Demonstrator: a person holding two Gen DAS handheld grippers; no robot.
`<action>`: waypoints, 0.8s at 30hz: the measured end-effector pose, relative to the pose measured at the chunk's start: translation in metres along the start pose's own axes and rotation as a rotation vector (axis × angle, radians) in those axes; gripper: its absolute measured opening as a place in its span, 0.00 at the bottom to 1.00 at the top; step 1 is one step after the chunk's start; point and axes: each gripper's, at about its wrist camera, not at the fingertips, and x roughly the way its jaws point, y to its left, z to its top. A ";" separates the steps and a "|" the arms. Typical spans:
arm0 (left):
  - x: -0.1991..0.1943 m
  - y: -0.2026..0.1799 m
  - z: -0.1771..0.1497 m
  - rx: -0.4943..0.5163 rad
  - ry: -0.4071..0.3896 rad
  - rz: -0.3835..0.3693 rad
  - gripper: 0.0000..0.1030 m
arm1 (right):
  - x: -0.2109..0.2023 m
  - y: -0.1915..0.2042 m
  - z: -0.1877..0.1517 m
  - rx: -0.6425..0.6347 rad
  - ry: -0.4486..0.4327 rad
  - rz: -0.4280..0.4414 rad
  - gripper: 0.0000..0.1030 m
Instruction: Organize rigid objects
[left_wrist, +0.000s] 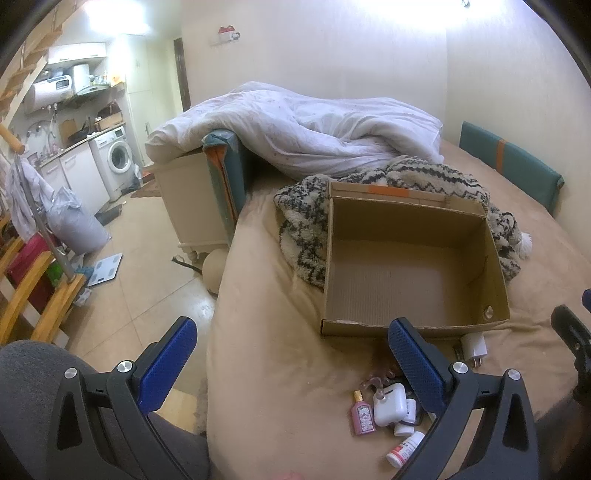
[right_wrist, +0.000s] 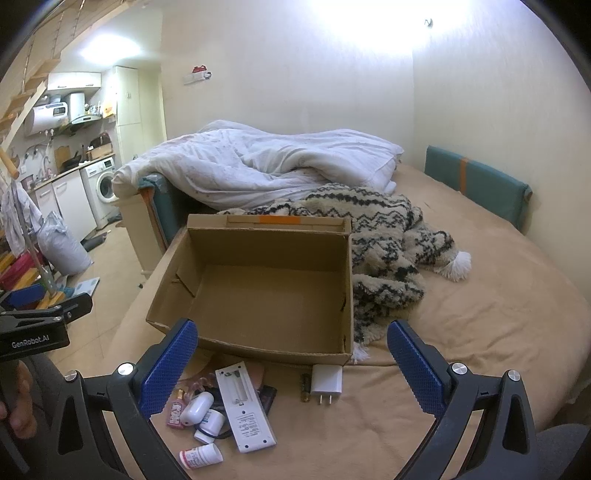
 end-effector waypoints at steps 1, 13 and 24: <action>0.000 0.000 0.000 0.000 -0.001 0.000 1.00 | 0.000 0.000 0.000 0.000 0.000 0.000 1.00; 0.002 0.000 -0.001 -0.004 0.005 -0.004 1.00 | 0.000 0.002 0.000 -0.003 0.003 0.001 1.00; 0.007 -0.001 0.006 0.012 0.039 -0.005 1.00 | 0.000 -0.001 0.000 0.036 0.001 0.015 1.00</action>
